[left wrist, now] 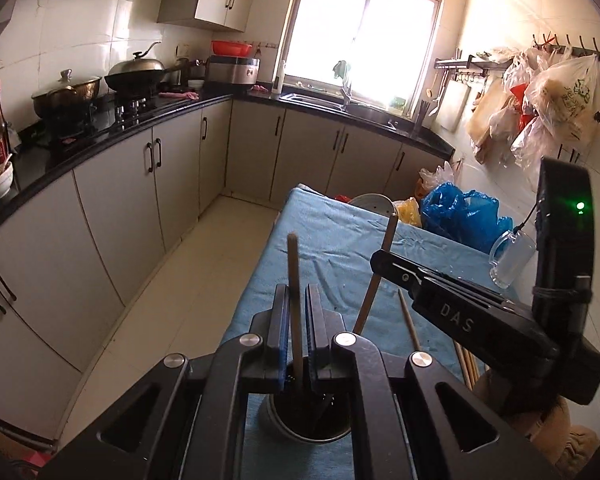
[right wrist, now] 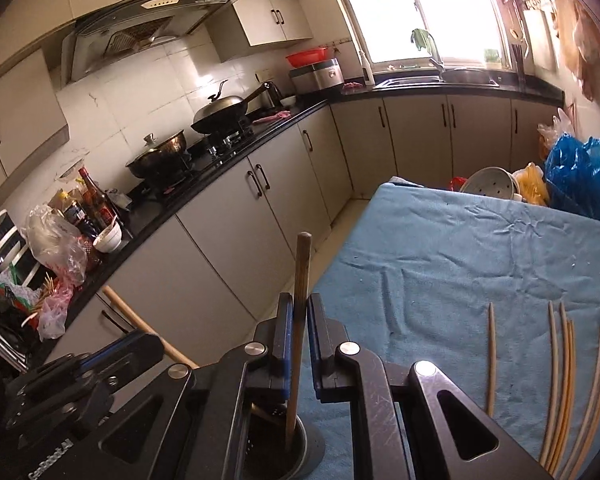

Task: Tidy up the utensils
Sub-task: 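Open both tools and move them back over the remaining chopsticks, then grasp a wooden chopstick with the left tool while the right tool grasps another, then lift the chopstick with the left tool toward the holder while the right tool lifts its chopstick, then drop the left tool's chopstick into the black holder while the right tool drops its chopstick in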

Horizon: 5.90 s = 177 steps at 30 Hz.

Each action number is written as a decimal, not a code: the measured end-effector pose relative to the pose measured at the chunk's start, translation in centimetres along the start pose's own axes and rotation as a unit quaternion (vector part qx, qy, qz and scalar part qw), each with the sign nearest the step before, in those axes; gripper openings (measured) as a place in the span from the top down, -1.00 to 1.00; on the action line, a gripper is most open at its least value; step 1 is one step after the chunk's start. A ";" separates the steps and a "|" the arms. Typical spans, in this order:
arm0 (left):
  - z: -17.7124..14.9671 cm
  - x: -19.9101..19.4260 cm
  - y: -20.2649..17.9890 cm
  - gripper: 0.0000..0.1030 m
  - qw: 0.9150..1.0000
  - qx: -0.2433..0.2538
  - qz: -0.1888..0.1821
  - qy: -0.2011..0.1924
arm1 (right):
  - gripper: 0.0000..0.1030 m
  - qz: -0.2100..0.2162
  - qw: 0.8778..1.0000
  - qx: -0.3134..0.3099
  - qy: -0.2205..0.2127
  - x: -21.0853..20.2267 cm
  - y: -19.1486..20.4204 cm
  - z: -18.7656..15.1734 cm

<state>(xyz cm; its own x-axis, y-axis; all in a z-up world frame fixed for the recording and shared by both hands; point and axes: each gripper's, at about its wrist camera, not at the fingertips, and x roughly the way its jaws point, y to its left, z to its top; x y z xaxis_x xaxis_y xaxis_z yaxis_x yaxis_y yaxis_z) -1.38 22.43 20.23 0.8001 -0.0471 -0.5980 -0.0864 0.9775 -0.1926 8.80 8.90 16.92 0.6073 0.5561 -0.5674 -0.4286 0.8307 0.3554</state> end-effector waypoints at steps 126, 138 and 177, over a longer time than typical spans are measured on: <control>-12.8 -0.5 -13.4 0.88 0.984 0.072 -0.125 0.100 | 0.86 -0.108 0.993 0.034 0.028 -15.9 -11.8 -13.4; -7.4 -8.4 -9.5 0.88 0.991 0.035 -0.126 -0.020 | 0.86 -0.076 0.995 -0.005 -0.068 -18.9 -6.2 -8.6; -1.0 0.2 0.1 0.88 1.000 -0.015 -0.024 0.008 | 0.84 -0.008 0.998 0.015 -0.054 -2.8 -0.3 -0.7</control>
<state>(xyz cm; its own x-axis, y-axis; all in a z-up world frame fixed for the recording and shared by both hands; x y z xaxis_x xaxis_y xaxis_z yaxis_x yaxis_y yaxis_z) -1.84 22.33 19.30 0.7945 -0.0969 -0.5994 -0.0660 0.9676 -0.2438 6.74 7.10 17.86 0.6834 0.5408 -0.4903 -0.3983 0.8391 0.3704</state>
